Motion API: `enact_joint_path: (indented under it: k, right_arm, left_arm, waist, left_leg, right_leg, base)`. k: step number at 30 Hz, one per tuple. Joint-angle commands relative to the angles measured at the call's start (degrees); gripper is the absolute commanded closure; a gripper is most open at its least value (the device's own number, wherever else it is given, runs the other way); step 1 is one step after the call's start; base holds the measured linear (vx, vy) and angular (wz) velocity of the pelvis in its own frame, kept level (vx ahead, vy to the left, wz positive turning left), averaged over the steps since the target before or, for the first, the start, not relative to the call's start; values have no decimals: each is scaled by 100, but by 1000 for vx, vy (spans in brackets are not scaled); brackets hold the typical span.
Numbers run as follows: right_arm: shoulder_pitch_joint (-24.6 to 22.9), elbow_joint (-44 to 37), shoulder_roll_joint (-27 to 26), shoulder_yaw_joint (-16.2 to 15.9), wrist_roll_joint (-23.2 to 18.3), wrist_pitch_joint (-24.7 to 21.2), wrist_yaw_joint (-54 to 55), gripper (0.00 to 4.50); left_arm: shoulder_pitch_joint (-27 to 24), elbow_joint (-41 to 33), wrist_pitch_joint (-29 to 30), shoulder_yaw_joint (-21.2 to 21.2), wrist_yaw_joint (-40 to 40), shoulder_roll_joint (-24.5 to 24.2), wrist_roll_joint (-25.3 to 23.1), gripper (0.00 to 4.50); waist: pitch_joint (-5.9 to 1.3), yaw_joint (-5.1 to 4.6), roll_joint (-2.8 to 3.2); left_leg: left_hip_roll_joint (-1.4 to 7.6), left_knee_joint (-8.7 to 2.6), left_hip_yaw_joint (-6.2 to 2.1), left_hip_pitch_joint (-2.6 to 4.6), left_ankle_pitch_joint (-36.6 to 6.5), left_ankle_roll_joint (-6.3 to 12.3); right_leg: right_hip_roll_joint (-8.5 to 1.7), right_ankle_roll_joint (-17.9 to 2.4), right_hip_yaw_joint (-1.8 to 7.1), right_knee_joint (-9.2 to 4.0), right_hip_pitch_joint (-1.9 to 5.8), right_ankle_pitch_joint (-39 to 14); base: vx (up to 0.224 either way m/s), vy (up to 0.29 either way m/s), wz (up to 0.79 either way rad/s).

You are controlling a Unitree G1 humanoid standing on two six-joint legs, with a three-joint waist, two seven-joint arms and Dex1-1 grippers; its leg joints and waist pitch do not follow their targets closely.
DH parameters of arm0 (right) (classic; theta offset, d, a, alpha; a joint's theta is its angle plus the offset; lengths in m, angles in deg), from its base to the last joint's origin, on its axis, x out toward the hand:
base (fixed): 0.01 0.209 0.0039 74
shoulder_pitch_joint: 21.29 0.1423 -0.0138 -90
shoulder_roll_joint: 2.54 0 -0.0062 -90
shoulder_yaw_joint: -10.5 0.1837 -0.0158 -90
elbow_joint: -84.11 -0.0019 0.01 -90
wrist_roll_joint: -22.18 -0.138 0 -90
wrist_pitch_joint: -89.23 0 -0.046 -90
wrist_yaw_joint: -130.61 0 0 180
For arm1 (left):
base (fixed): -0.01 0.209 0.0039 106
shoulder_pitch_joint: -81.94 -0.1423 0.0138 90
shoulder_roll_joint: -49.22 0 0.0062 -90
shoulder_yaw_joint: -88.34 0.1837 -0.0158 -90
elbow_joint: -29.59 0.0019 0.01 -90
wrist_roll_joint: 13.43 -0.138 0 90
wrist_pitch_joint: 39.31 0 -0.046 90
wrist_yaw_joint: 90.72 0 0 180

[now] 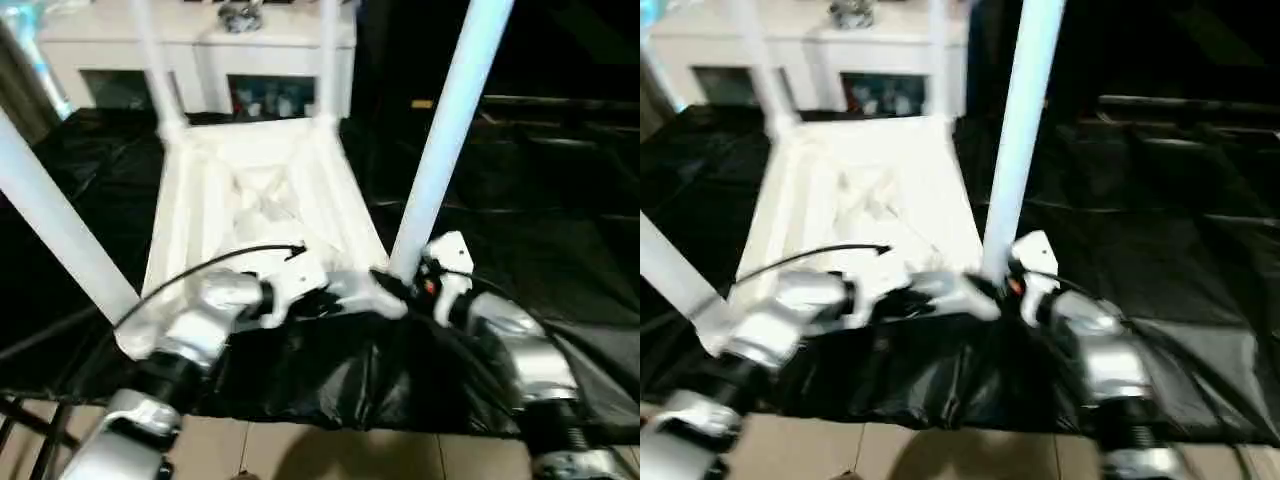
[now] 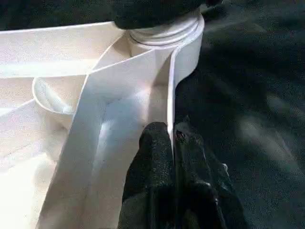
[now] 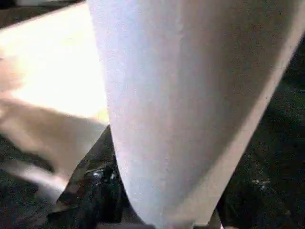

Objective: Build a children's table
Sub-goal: Rotate leg to tighten

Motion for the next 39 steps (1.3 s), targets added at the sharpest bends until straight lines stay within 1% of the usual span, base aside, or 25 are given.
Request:
enact_joint_path:
  k: [1, 2, 3, 5, 6, 8, 9, 10, 11, 12, 14, 15, 16, 18, 19, 21, 25, 26, 27, 29, 31, 33, 36, 37, 39]
  right_arm:
    - [159, 598, -834, -541, 17, -377, 489, 251]
    - [256, 689, -943, -481, 1, -406, 661, 251]
    - [336, 744, -1012, -458, -15, -375, 723, 251]
    - [431, 736, -1052, -439, -3, -315, 745, 251]
    - [456, 720, -1061, -386, -51, -311, 712, 217]
    - [454, 661, -1046, -297, -147, -309, 612, 182]
    - [395, 551, -974, -240, -229, -304, 390, 182]
    - [364, 520, -902, -249, -241, -293, 263, 176]
    - [316, 480, -790, -277, -237, -255, 102, 162]
    - [316, 480, -790, -277, -237, -255, 102, 146]
    - [192, 333, -447, -403, -300, -241, -421, 136]
    - [138, 256, -256, -468, -302, -215, -696, 136]
    - [138, 256, -256, -468, -302, -215, -696, 113]
    - [83, 163, 85, -552, -278, -135, -1164, 101]
    - [68, 138, 252, -592, -255, -61, -1392, 101]
    - [38, 74, 540, -663, -279, 65, -1919, 101]
    - [34, -19, 975, -784, -414, 142, -2844, 101]
    - [49, -31, 1083, -833, -460, 112, -3103, 101]
    - [54, -46, 1150, -873, -489, 90, -3262, 126]
    - [65, -58, 1253, -951, -527, 70, -3527, 134]
    - [130, 31, 1432, -1158, -528, 64, -4010, 140]
    - [146, 59, 1463, -1206, -520, 52, -4111, 167]
    - [189, 132, 1476, -1257, -499, 71, -4235, 175]
    - [250, 211, 1437, -1274, -535, 58, -4316, 197]
    - [263, 226, 1431, -1298, -552, 45, -4357, 207]
  left_arm:
    - [297, 41, 64, 253, -705, 713, -54, 450]
    - [315, 47, 67, 295, -742, 789, -82, 450]
    - [329, 53, 58, 331, -760, 837, -108, 450]
    - [323, 11, 71, 371, -760, 862, -145, 450]
    - [308, -18, 68, 384, -727, 841, -155, 450]
    - [280, -48, 43, 378, -685, 775, -166, 450]
    - [220, -100, 1, 348, -581, 648, -174, 450]
    - [194, -118, -7, 321, -545, 589, -179, 450]
    - [162, -140, -79, 300, -459, 507, -161, 450]
    - [162, -140, -79, 300, -459, 507, -161, 450]
    - [78, -235, -162, 266, -165, 284, -77, 450]
    - [40, -280, -218, 258, 30, 154, -28, 450]
    - [40, -280, -218, 258, 30, 154, -28, 450]
    - [12, -319, -299, 235, 305, -73, 20, 450]
    - [-2, -340, -356, 212, 465, -178, 76, 450]
    - [-21, -377, -424, 159, 758, -341, 199, 450]
    - [-41, -434, -470, 55, 1284, -624, 434, 450]
    - [-42, -428, -476, 33, 1462, -720, 496, 450]
    - [-42, -420, -502, 32, 1570, -789, 536, 450]
    - [-31, -377, -559, 21, 1698, -895, 583, 450]
    - [22, -233, -668, -15, 1872, -1079, 656, 450]
    - [34, -209, -674, -23, 1907, -1114, 670, 450]
    - [62, -159, -683, -47, 1960, -1167, 707, 450]
    - [77, -124, -688, -77, 2030, -1201, 730, 450]
    - [78, -112, -690, -78, 2062, -1213, 743, 450]
  waist:
    - [-209, -38, -13]
    - [-200, -91, -33]
    - [-226, -104, -3]
    - [-234, -114, -22]
    - [-239, -111, -24]
    - [-245, -103, -21]
    - [-250, -96, -11]
    - [-254, -93, -18]
    - [-259, -87, -33]
    - [-261, -85, -22]
    - [-268, -73, -28]
    - [-272, -59, -13]
    - [-277, -71, -22]
    - [-290, -64, -21]
    - [-289, -52, 7]
    - [-302, -47, -8]
    - [-320, -1, 2]
    - [-312, 18, 1]
    - [-311, 36, -1]
    - [-310, 64, 1]
    - [-323, 98, -25]
    - [-318, 105, -16]
    - [-314, 119, -29]
    - [-317, 124, -39]
    - [-318, 122, -38]
  left_leg:
    - [178, -529, -105, 36, -2026, -159]
    - [155, -525, -102, 30, -2107, -168]
    - [147, -517, -113, 27, -2071, -141]
    - [156, -511, -91, 0, -1940, -61]
    - [154, -515, -87, -24, -1865, -16]
    - [161, -509, -75, -20, -1788, 25]
    - [164, -509, -69, -20, -1738, 61]
    - [167, -511, -73, -36, -1679, 90]
    - [169, -505, -68, -40, -1624, 111]
    - [172, -502, -63, -44, -1515, 140]
    - [170, -488, -56, -40, -1429, 182]
    - [174, -482, -55, -52, -1330, 226]
    - [175, -473, -43, -62, -1237, 263]
    - [175, -462, -42, -58, -1136, 283]
    - [178, -453, -37, -54, -1050, 330]
    - [182, -436, -32, -52, -995, 373]
    - [198, -409, -21, -41, -789, 499]
    - [198, -407, -16, -48, -783, 529]
    - [206, -400, -9, -46, -794, 554]
    - [214, -401, -4, -42, -802, 546]
    - [210, -388, -2, -48, -757, 536]
    - [213, -386, -3, -53, -740, 537]
    - [216, -392, -5, -54, -729, 520]
    - [214, -392, -7, -55, -750, 490]
    - [213, -389, -5, -55, -734, 471]
  right_leg:
    - [-340, -751, 197, -598, 97, -2633]
    - [-323, -756, 190, -607, 79, -2653]
    - [-335, -741, 195, -607, 104, -2600]
    - [-316, -811, 210, -593, 108, -2211]
    - [-310, -841, 204, -573, 133, -2051]
    - [-315, -895, 210, -567, 132, -1904]
    - [-319, -949, 215, -557, 141, -1759]
    - [-314, -986, 207, -540, 163, -1654]
    - [-318, -1003, 208, -538, 168, -1588]
    - [-322, -1049, 211, -523, 174, -1450]
    - [-321, -1087, 204, -519, 195, -1344]
    - [-326, -1133, 205, -503, 207, -1198]
    - [-313, -1184, 206, -484, 210, -988]
    - [-322, -1259, 200, -463, 227, -821]
    - [-323, -1345, 193, -450, 230, -669]
    - [-314, -1417, 188, -427, 244, -492]
    - [-301, -1598, 182, -358, 251, 38]
    - [-291, -1629, 170, -351, 252, 66]
    - [-292, -1648, 166, -347, 250, 50]
    - [-305, -1656, 168, -347, 242, -15]
    - [-304, -1653, 168, -331, 246, -25]
    - [-305, -1659, 166, -323, 234, -3]
    - [-314, -1650, 165, -324, 233, -82]
    - [-317, -1650, 165, -321, 234, -147]
    - [-316, -1643, 166, -322, 234, -144]
  base:
    - [0, 0, 0]
    - [0, 0, 0]
    - [0, 0, 0]
    - [0, 0, 0]
    - [0, 0, 0]
    - [0, 0, 0]
    - [0, 0, 0]
    - [0, 0, 0]
    - [0, 0, 0]
    - [0, 0, 0]
    - [0, 0, 0]
    - [0, 0, 0]
    - [0, 0, 0]
    - [0, 0, 0]
    - [0, 0, 0]
    - [0, 0, 0]
    - [0, 0, 0]
    - [0, 0, 0]
    - [0, 0, 0]
    - [0, 0, 0]
    - [0, 0, 0]
    - [0, 0, 0]
    - [0, 0, 0]
    - [0, 0, 0]
    - [0, 0, 0]
